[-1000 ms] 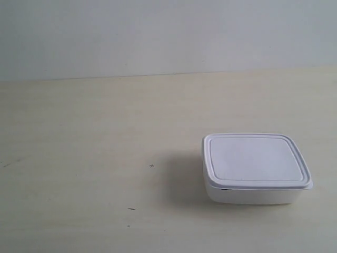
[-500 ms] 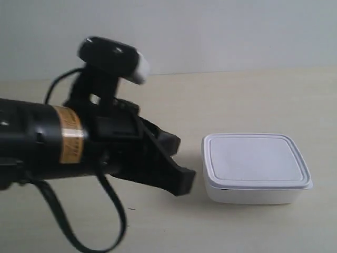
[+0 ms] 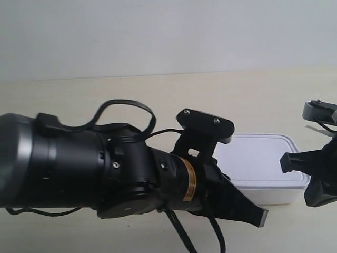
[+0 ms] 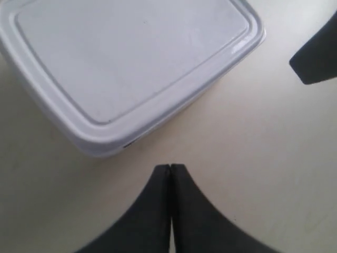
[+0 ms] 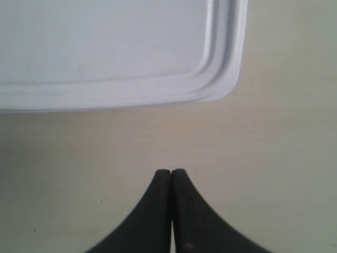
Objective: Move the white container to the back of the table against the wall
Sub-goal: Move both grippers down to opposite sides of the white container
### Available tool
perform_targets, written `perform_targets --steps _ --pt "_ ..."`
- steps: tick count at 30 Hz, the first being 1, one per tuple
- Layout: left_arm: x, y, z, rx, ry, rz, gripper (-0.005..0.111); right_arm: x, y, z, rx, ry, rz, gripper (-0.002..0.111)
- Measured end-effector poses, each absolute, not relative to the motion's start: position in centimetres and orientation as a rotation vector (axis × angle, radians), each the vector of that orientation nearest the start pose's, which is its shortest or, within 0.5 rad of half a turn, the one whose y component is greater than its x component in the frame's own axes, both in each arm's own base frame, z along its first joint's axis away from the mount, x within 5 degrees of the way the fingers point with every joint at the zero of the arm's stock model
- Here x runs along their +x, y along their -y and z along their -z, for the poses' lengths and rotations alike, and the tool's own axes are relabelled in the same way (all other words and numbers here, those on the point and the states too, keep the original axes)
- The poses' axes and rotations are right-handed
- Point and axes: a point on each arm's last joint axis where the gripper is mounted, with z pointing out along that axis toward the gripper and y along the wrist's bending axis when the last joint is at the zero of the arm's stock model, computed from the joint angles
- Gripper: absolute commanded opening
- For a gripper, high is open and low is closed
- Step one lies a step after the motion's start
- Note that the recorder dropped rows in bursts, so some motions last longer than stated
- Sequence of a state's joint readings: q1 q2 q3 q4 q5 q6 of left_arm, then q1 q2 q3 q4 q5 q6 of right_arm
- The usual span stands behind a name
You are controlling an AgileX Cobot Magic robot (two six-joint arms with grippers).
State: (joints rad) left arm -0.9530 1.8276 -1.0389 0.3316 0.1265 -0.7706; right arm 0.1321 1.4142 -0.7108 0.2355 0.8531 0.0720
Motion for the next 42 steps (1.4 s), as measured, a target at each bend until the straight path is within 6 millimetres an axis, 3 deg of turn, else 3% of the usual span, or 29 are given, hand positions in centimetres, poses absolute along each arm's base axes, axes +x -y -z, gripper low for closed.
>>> perform_targets --steps 7,16,42 --pt "22.9 31.6 -15.2 0.575 -2.460 0.570 0.000 22.4 -4.5 -17.7 0.147 -3.079 -0.283 0.000" --pt "23.7 32.8 -14.6 0.532 -2.468 0.588 0.000 23.6 -4.6 -15.4 0.168 -3.096 -0.259 0.000" --pt "24.9 34.1 -12.7 0.476 -2.507 0.582 0.000 24.9 -4.5 -13.6 0.189 -3.048 -0.235 0.000"
